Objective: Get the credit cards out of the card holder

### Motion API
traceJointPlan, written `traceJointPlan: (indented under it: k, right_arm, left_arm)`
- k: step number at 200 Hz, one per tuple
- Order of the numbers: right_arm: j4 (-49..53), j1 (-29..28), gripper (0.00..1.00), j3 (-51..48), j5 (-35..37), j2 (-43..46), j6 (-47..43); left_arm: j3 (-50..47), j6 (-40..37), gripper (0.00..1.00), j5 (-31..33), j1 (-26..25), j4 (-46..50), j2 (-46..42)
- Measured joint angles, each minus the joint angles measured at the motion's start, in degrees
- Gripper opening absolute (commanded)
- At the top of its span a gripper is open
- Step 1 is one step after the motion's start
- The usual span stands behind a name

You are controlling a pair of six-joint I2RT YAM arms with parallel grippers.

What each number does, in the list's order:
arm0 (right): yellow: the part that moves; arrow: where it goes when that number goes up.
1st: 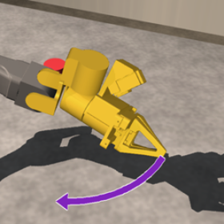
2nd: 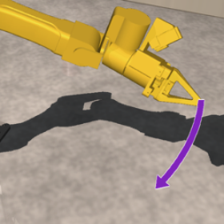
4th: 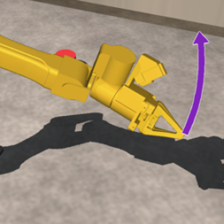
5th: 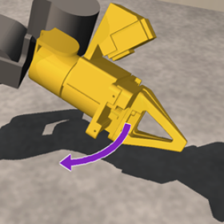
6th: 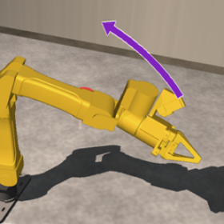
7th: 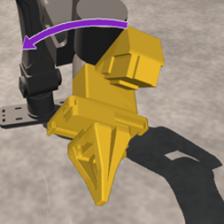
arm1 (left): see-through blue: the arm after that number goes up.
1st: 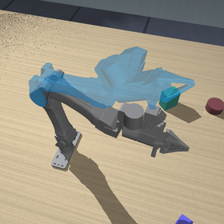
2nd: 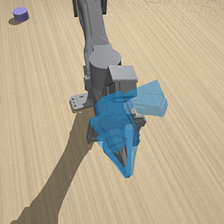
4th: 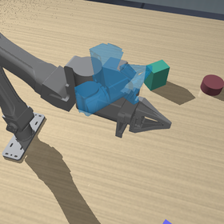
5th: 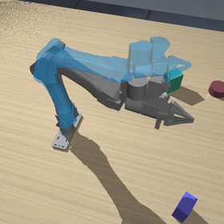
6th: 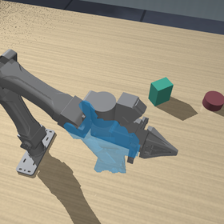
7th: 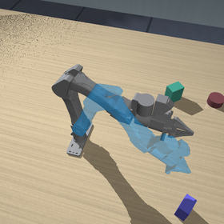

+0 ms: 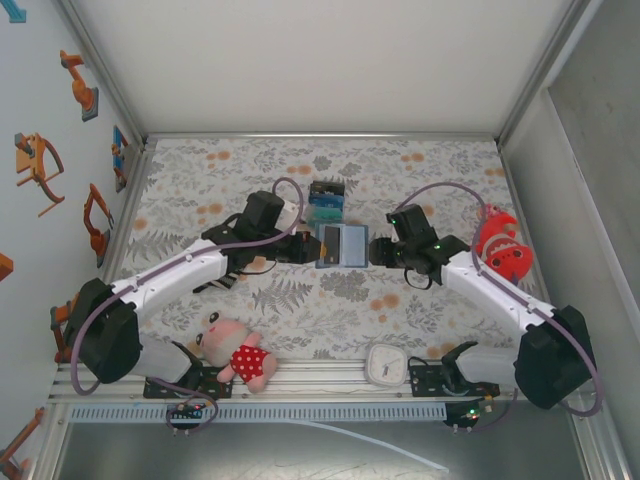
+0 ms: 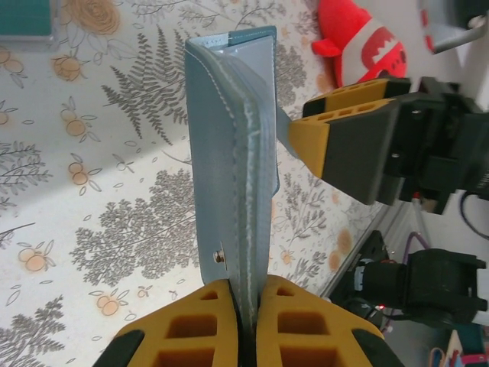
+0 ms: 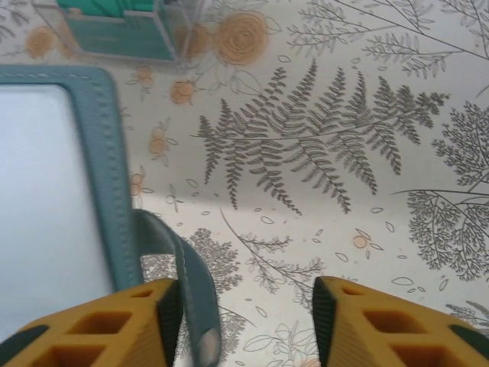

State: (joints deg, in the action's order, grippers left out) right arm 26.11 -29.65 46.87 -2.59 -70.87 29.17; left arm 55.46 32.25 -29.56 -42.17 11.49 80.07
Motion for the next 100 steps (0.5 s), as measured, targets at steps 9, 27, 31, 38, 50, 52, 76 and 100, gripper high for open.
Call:
traceJointPlan:
  k: [9, 27, 31, 38, 50, 52, 76, 100]
  right_arm:
    - [-0.1, 0.6, 0.44, -0.5, -0.3, 0.0, 0.1]
    - [-0.4, 1.7, 0.43, -1.6, -1.0, 0.1, 0.1]
    - [-0.6, 1.9, 0.42, -1.9, -1.1, 0.1, 0.1]
    - [-0.9, 2.3, 0.42, -2.3, -1.5, 0.1, 0.1]
    - [-1.3, 3.1, 0.40, -2.9, -2.3, 0.1, 0.1]
    - [-1.4, 3.3, 0.39, -3.0, -2.4, 0.1, 0.1]
    - [-1.9, 5.4, 0.37, -4.1, -3.5, 0.0, 0.1]
    - [-2.6, 7.0, 0.36, -4.7, -4.4, -0.4, 0.0]
  left_arm:
    - [-0.6, 0.5, 0.00, -0.6, 0.2, -1.1, -0.2]
    - [-1.3, 1.1, 0.00, -1.7, 0.5, -2.6, -0.2]
    - [-1.4, 1.2, 0.00, -1.8, 0.6, -2.9, -0.2]
    - [-1.6, 1.5, 0.00, -2.1, 0.7, -3.4, -0.2]
    - [-1.8, 1.8, 0.00, -2.6, 0.8, -4.2, -0.2]
    - [-1.9, 1.9, 0.00, -2.7, 0.8, -4.3, -0.2]
    - [-2.7, 2.6, 0.00, -3.5, 1.0, -6.4, -0.2]
    - [-3.9, 3.4, 0.00, -4.5, 1.0, -8.1, -0.1]
